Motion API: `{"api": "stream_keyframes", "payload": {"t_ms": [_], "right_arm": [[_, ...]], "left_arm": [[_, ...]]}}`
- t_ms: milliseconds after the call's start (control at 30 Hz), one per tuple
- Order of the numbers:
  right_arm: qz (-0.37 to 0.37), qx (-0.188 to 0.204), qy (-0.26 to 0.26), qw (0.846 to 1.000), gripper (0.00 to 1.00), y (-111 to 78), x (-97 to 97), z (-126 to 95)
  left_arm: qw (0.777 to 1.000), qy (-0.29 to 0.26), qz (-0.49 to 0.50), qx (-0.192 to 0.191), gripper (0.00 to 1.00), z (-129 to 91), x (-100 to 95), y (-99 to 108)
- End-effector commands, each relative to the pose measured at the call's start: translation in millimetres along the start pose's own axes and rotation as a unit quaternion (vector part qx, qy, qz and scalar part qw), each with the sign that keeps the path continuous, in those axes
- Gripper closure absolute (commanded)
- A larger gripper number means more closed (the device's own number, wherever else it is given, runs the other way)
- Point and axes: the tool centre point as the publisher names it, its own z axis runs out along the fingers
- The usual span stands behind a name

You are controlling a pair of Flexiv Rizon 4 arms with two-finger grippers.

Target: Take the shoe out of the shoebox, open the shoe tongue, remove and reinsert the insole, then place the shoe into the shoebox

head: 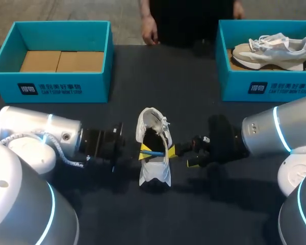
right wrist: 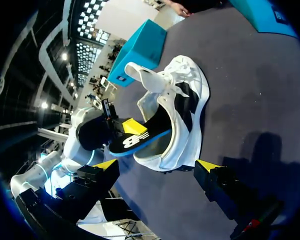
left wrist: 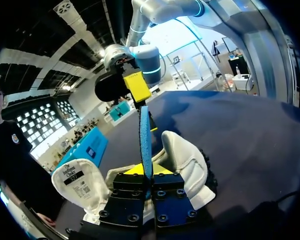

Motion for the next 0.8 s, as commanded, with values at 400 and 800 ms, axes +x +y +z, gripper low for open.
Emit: {"api": "stream_keyframes", "payload": {"t_ms": [400, 800], "right_arm": [[0.001, 0.0, -0.001, 1.0, 0.0, -0.6, 1.1, 0], [0.001, 0.0, -0.001, 1.0, 0.0, -0.6, 1.1, 0]], "left_arm": [[1.0, -0.003, 0.002, -0.011, 0.98, 13, -10.2, 20], [1.0, -0.02, 0.012, 0.004, 0.51, -3, -5.9, -11]]}}
